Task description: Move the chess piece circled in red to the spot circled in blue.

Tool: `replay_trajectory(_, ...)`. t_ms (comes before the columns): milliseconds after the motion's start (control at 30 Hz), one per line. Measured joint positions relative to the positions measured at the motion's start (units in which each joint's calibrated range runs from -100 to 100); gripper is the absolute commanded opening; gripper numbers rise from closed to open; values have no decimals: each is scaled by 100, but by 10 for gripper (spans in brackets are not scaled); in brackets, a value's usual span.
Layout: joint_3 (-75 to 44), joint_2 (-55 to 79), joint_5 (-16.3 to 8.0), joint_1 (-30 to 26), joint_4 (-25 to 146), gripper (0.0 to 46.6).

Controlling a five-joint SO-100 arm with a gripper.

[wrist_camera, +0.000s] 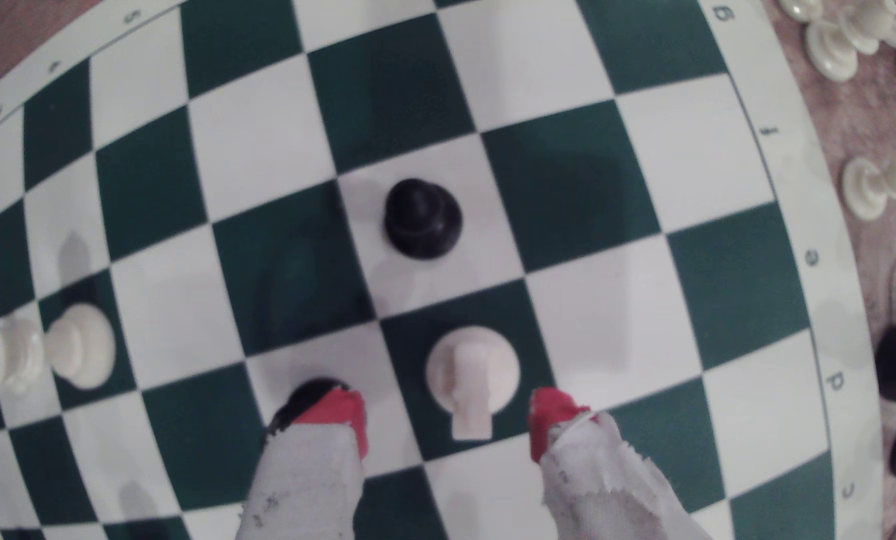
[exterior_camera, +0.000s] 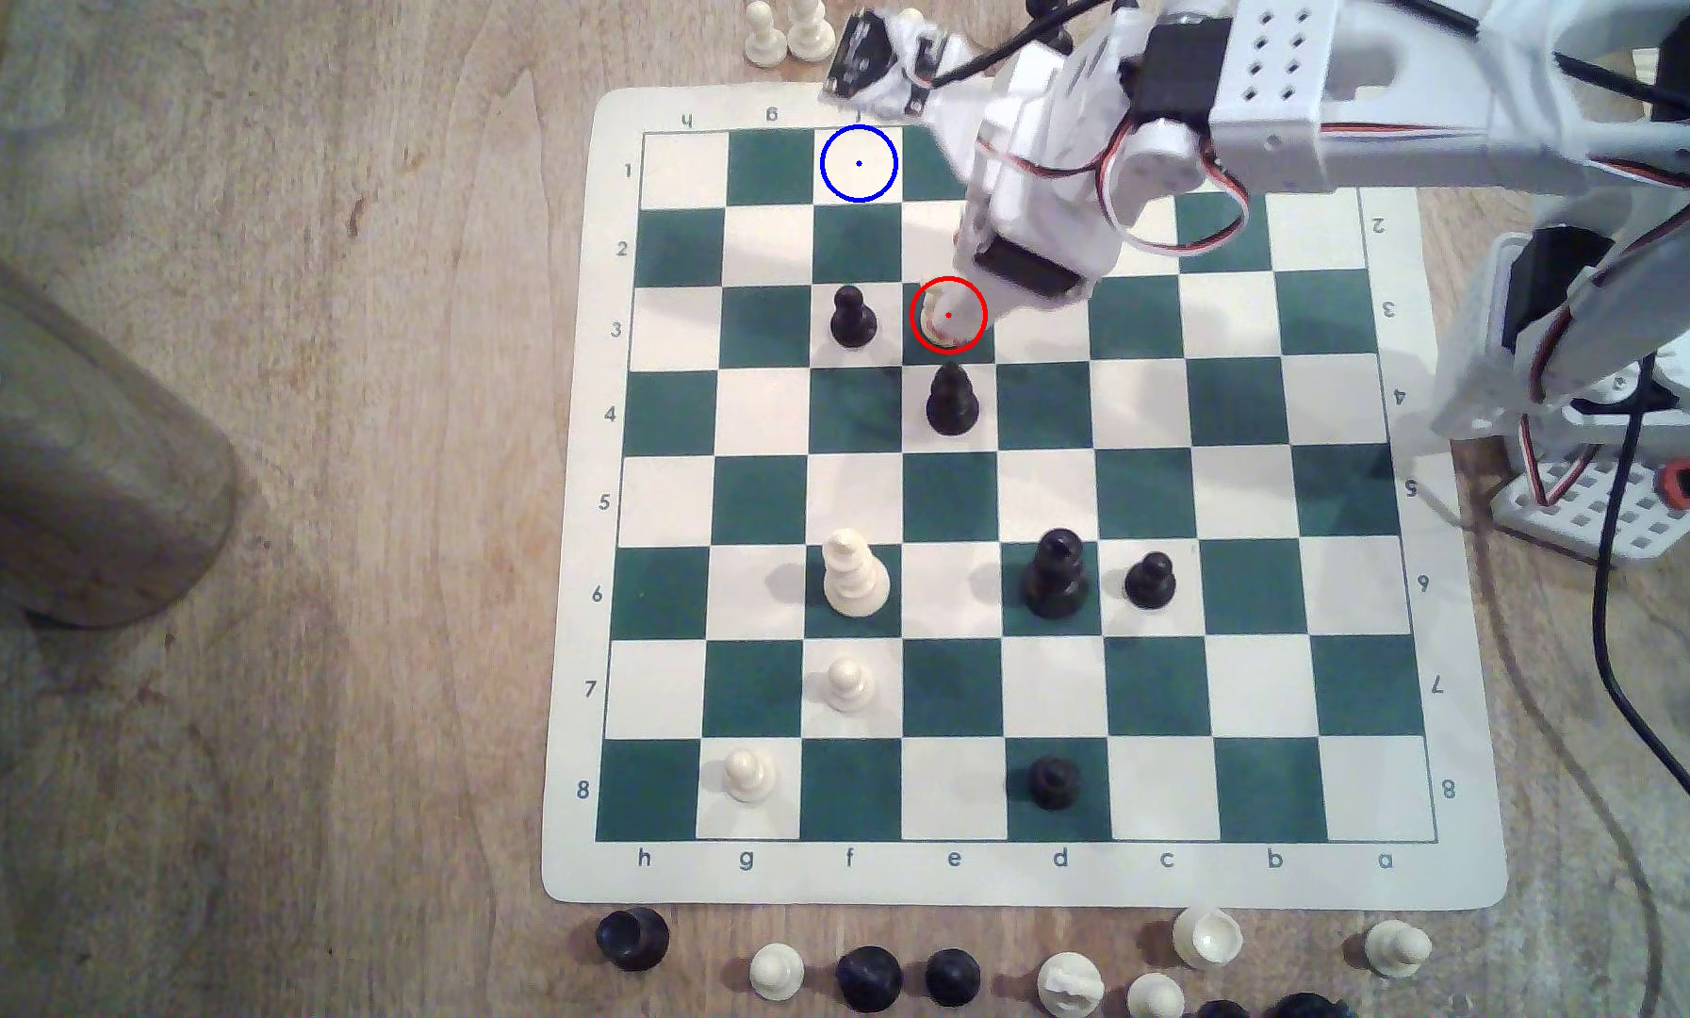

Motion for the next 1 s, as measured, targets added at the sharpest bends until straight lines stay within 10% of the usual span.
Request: replay_trajectory(1000,81,503,0,-44,-486,138)
